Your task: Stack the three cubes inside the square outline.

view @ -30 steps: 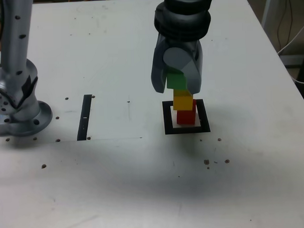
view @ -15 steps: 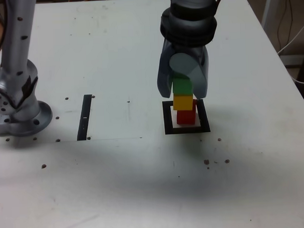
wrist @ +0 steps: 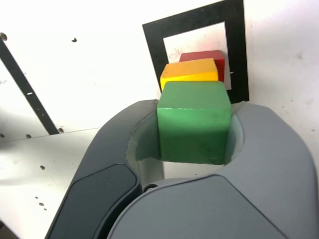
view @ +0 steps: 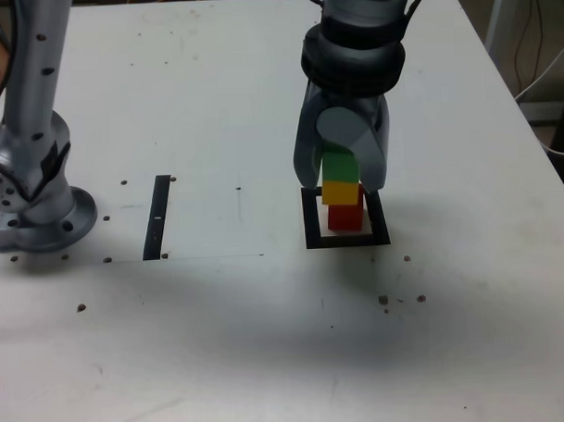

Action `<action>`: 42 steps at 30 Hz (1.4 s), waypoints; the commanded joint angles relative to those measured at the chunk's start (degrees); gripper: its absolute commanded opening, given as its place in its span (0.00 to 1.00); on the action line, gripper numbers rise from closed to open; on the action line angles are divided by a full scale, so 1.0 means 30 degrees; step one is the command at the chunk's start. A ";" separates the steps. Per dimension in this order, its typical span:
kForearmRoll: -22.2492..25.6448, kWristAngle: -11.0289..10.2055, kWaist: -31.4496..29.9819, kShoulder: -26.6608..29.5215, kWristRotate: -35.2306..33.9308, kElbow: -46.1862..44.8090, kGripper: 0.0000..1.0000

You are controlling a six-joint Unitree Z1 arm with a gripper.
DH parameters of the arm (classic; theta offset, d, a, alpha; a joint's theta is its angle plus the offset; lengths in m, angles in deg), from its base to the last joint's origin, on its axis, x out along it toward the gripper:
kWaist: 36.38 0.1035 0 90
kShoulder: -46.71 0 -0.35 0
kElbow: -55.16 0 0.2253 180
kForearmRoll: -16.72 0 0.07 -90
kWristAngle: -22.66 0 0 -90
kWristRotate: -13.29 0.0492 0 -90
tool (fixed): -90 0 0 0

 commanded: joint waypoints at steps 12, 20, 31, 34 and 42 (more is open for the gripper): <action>0.0080 -0.0451 0.0034 0.0665 0.0099 -0.0020 1.00; 0.0419 -0.0780 0.0034 0.2323 -0.0046 -0.0493 1.00; 0.1577 -0.0431 0.0034 0.4890 -0.0631 -0.2283 1.00; 0.1753 -0.0334 0.0034 0.6027 -0.0705 -0.3200 1.00; 0.1803 -0.0639 0.0404 0.8909 -0.1091 -0.5626 1.00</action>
